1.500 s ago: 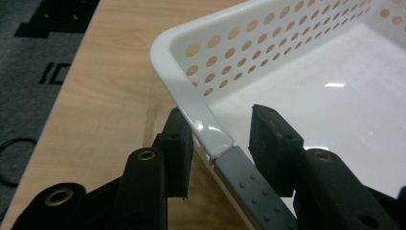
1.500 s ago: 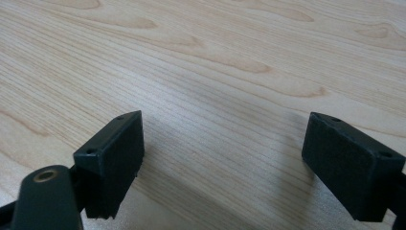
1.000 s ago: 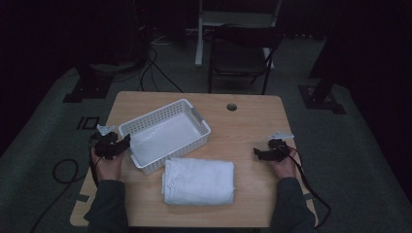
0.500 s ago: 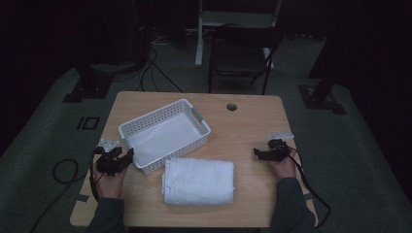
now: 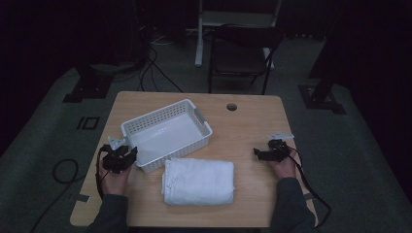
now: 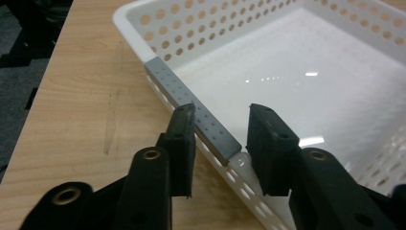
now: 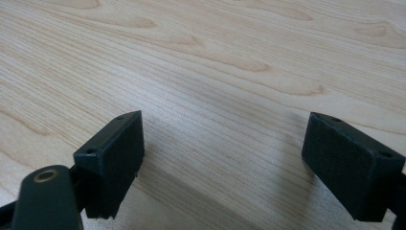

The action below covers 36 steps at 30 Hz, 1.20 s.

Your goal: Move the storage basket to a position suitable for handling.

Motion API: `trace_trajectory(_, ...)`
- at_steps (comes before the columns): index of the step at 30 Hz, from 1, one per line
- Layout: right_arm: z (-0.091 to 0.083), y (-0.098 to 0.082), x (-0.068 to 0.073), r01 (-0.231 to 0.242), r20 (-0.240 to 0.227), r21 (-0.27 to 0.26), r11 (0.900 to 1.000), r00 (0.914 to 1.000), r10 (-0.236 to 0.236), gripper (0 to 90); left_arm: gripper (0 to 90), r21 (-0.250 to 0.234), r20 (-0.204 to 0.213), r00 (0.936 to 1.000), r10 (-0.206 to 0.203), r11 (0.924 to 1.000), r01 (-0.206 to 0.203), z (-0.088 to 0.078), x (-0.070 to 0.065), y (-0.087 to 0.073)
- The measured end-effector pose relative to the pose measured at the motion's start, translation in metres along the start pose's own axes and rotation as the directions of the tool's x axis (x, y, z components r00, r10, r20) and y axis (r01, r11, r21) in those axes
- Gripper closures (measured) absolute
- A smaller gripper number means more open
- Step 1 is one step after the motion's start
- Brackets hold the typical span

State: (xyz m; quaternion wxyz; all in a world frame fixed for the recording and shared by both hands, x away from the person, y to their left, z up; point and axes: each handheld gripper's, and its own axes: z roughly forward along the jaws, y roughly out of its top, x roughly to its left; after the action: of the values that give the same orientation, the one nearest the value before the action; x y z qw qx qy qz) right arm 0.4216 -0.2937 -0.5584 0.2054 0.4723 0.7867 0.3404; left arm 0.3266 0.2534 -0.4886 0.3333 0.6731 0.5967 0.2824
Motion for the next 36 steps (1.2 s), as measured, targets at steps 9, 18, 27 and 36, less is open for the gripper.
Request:
trace_trajectory(9,0.0,0.0,0.0,-0.001,0.0,0.0,1.0,1.0,0.001,14.4,65.9,0.0,-0.013,0.9997,0.022,0.9998,-0.022,0.022,-0.009,0.016)
trace_trajectory(18,0.0,0.0,0.0,-0.002,-0.001,0.0,1.0,1.0,0.002,14.8,69.3,0.009,0.016,0.9974,0.07,0.9975,-0.07,0.048,-0.021,0.038)
trace_trajectory(27,-0.011,0.009,0.004,-0.081,-0.039,-0.042,0.996,0.9961,0.08,34.8,67.0,0.011,0.066,0.9954,0.069,0.9975,-0.07,0.068,-0.025,0.047)
trace_trajectory(36,-0.028,0.038,0.048,0.039,-0.036,-0.126,0.991,0.9984,-0.044,37.4,60.2,-0.043,0.133,0.9898,0.051,0.998,-0.046,0.038,-0.024,0.04)
